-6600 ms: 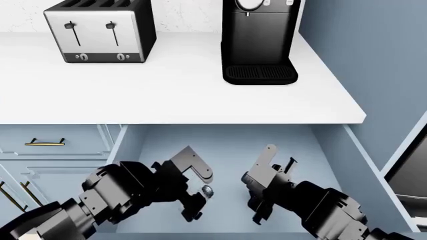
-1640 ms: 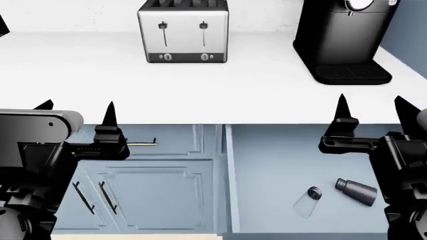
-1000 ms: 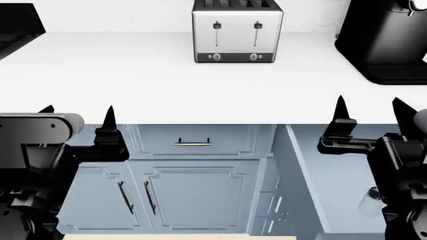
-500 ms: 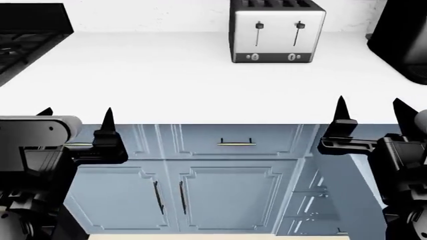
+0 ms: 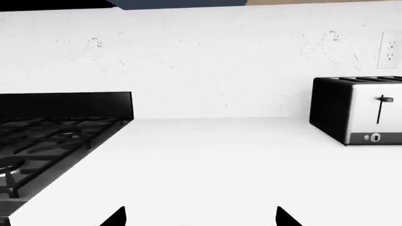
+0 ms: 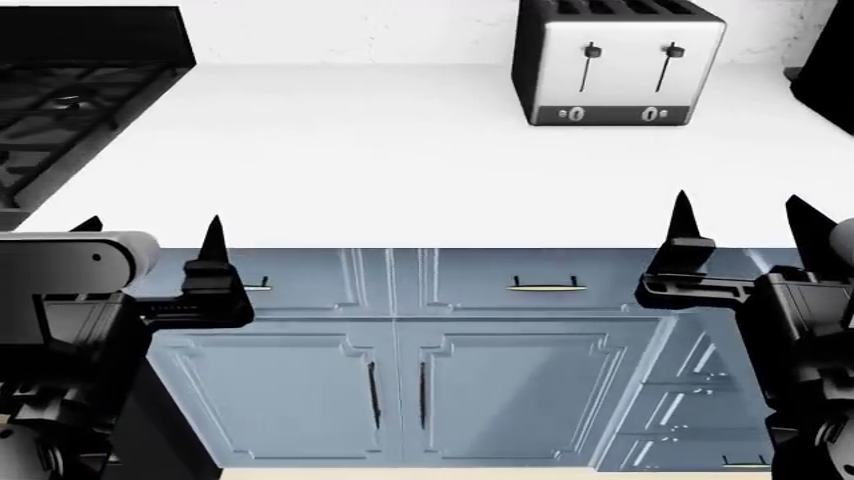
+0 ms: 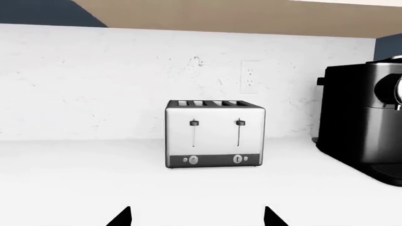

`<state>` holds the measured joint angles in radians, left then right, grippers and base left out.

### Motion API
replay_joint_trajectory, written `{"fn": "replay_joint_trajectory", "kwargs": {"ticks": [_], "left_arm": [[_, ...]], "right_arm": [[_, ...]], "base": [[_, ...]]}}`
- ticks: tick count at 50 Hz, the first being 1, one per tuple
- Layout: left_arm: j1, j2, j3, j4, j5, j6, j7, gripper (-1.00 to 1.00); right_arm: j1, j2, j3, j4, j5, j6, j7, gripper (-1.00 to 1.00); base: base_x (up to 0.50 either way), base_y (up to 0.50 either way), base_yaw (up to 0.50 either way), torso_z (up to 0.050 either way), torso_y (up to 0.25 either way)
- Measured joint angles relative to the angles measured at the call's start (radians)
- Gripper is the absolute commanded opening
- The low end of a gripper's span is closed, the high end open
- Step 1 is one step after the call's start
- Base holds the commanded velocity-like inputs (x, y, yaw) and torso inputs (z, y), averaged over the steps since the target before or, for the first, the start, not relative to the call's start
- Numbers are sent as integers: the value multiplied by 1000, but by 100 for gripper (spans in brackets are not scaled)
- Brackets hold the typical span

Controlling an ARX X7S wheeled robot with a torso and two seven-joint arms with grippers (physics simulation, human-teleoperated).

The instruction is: Pick and place the shaker into the drawer. Then close the cabinet.

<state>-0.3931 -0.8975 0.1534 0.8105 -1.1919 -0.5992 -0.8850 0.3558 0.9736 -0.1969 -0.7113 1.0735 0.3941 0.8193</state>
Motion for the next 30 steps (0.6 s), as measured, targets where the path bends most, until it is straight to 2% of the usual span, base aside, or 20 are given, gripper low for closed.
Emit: {"fn": "replay_joint_trajectory", "kwargs": {"ticks": [18,30], "left_arm": [[24,2,-4,-3,13,16,6,100],[48,3,-13,-4,19,32,7,100]], "right_arm": [[-6,-6,-3,5,-8,-4,-5,100],[-13,-8,-3,2,-6,-5,-4,100]], "base": [[0,294,0,0,0],[0,1,0,0,0]]}}
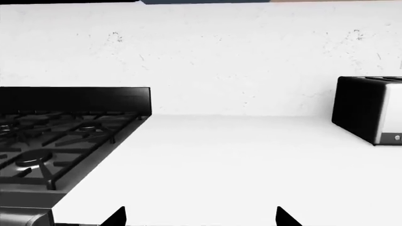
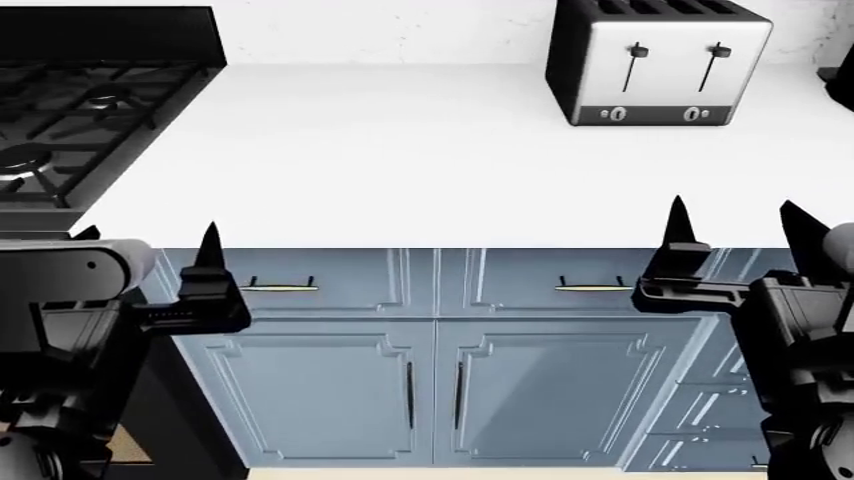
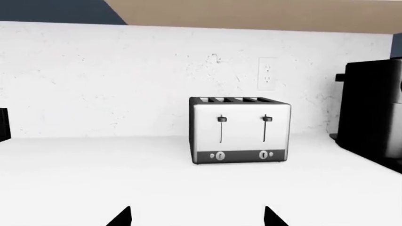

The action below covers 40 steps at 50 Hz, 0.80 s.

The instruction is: Pick and place the shaker into the drawer. Then close the cabinet.

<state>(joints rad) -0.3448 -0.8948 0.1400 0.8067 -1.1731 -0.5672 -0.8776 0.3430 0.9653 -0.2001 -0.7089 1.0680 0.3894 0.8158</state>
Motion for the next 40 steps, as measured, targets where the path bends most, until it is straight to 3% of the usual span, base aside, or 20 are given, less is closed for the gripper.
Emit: {"fn": "replay_joint_trajectory", "kwargs": {"ticks": [4,8,12,16,21,27,40], "left_arm": [[49,15,9,-13,55,37,11,100],[38,257,-125,-149,351,81,310,100],[-7,399,-249,-55,468,-87,452,100],[-52,469,-343,41,456,-341,482,100],[-136,500,-435,116,338,-579,429,100],[-266,489,-504,143,109,-767,275,100],[-524,383,-465,94,-332,-886,-97,100]], "right_arm": [[-43,-39,23,15,-58,-11,-34,100],[-33,-278,175,116,-301,-5,-291,100],[15,-434,301,12,-452,196,-463,100],[62,-539,393,-89,-544,434,-580,100],[141,-615,480,-185,-592,658,-665,100],[268,-640,583,-254,-500,864,-648,100],[521,-584,736,-257,-71,1086,-381,100]], "base": [[0,0,0,0,0],[0,0,0,0,0],[0,0,0,0,0],[0,0,0,0,0],[0,0,0,0,0],[0,0,0,0,0],[0,0,0,0,0]]}}
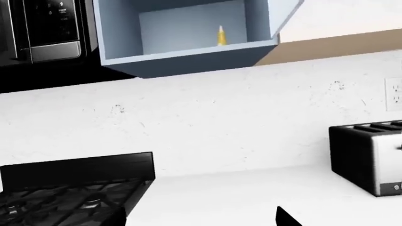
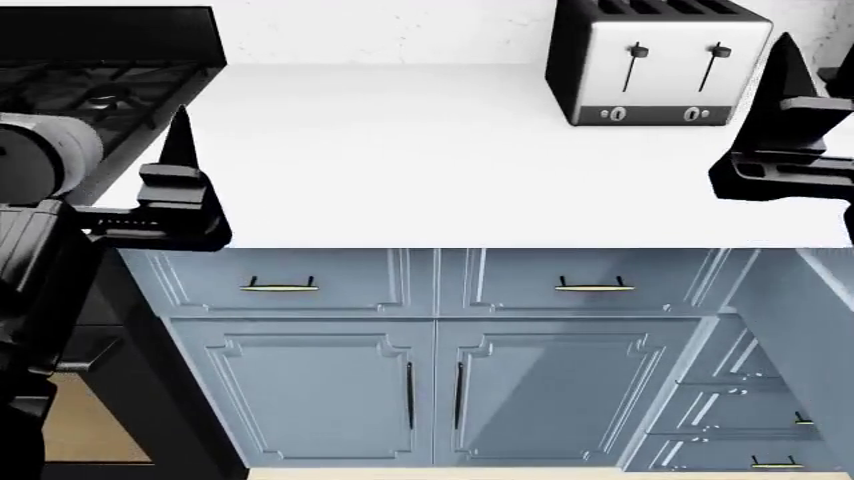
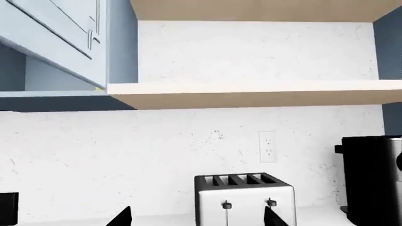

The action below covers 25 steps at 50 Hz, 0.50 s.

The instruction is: Pick and place the shaker into the drawer. Then close the cabinet.

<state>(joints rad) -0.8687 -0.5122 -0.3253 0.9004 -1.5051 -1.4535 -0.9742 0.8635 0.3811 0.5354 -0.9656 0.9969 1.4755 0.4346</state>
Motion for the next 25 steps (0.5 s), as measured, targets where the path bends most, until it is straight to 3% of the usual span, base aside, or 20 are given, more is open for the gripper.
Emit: {"fn": "replay_joint_trajectory", "kwargs": {"ticks": [8,25], "left_arm": [[-91,-47,39,-19,-111,-8,-103,100],[-134,-100,66,-26,-140,-1,-144,100]], "right_arm": [[62,39,12,19,133,21,103,100],[85,81,-22,41,206,-6,173,100]], "base": [[0,92,0,0,0],[0,487,0,0,0]]}}
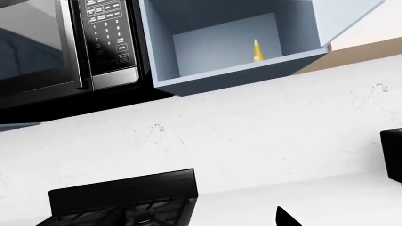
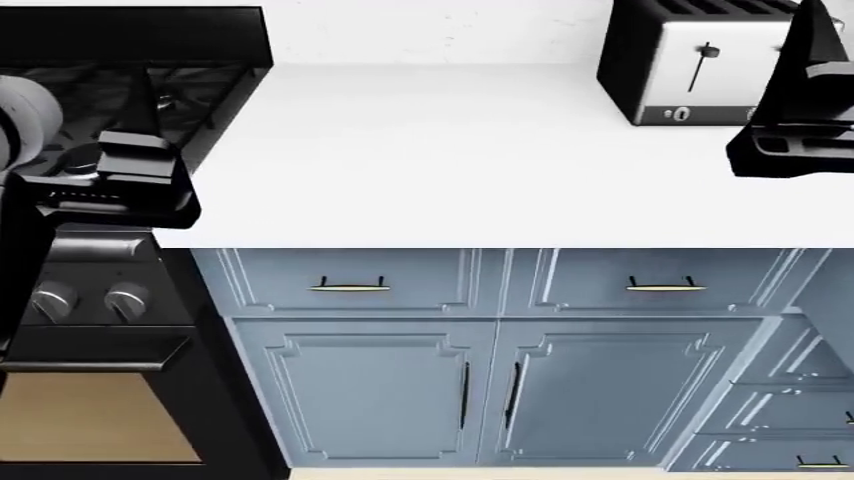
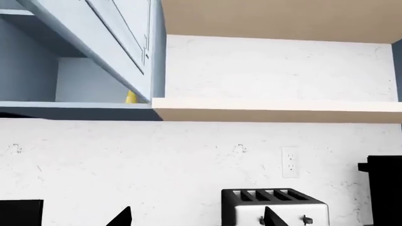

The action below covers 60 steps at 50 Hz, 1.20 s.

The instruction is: Pick and place the shaker into the drawer. Then close the cabinet.

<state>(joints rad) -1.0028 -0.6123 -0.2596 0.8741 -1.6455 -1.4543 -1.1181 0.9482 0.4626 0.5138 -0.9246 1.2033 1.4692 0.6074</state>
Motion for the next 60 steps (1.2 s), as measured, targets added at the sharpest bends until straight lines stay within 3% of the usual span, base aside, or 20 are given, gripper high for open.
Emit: {"fn": "replay_joint_trajectory", "kwargs": {"ticks": [48,60], "left_arm": [[15,-56,38,7,12,70,1,100],[3,-70,53,2,2,86,-11,100]], "right_arm": [[-29,58,-40,25,77,-85,81,100],[-20,73,-52,30,100,-96,97,100]], "base": [[219,2,0,0,0],[10,328,0,0,0]]}}
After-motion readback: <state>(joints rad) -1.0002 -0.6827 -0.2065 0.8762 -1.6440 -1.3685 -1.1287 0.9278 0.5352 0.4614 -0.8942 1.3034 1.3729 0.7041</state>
